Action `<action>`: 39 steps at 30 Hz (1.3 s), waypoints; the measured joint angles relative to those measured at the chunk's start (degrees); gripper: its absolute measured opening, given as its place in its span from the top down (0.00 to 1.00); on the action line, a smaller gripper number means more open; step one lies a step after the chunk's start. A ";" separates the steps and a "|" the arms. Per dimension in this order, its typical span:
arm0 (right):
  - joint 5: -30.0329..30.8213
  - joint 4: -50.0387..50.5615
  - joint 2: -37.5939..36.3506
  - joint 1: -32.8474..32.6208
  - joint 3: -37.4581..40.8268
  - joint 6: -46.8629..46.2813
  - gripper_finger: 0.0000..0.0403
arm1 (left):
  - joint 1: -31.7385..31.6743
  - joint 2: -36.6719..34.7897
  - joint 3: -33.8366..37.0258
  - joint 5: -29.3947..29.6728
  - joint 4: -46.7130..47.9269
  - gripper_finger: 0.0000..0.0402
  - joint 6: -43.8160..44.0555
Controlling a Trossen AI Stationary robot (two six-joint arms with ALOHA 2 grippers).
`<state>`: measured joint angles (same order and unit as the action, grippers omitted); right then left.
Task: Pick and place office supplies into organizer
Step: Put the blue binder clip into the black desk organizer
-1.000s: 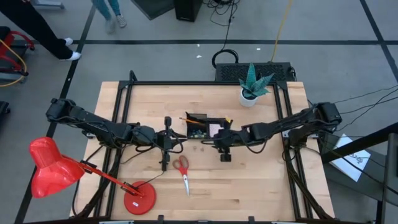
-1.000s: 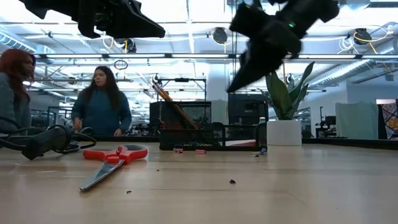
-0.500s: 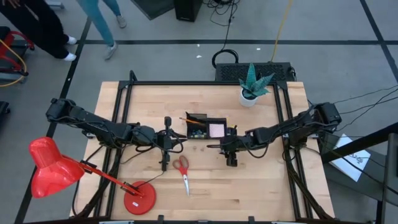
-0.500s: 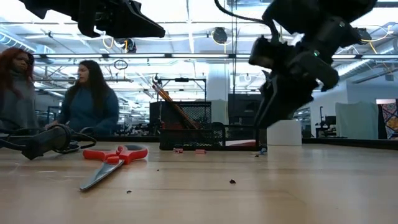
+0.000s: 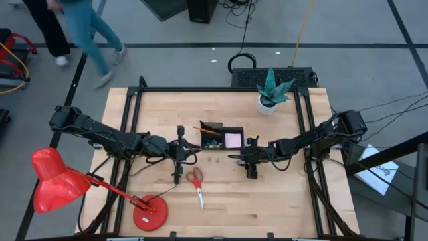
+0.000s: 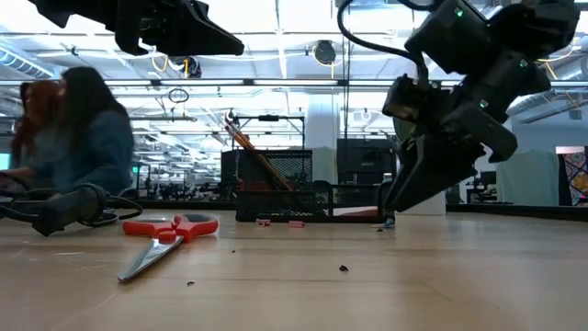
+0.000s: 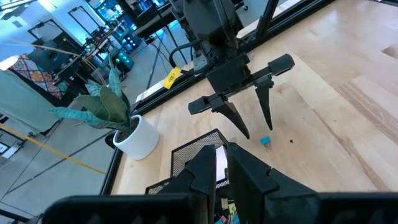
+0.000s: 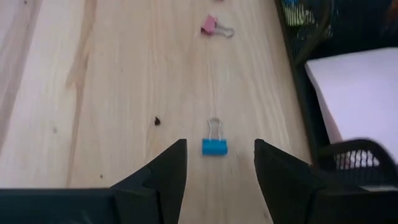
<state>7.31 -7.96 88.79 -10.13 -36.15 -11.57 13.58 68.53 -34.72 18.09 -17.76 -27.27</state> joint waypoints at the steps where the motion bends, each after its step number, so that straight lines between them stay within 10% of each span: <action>1: 0.05 -0.49 0.00 0.00 0.45 -0.15 0.56 | 0.00 0.00 0.00 0.02 0.00 0.88 0.00; 39: 0.38 -5.61 8.57 0.48 1.72 -2.57 0.69 | -0.07 0.00 0.00 0.02 1.32 0.88 0.15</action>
<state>7.69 -13.57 97.36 -9.65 -34.44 -14.14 13.52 68.53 -34.72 18.11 -16.45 -27.11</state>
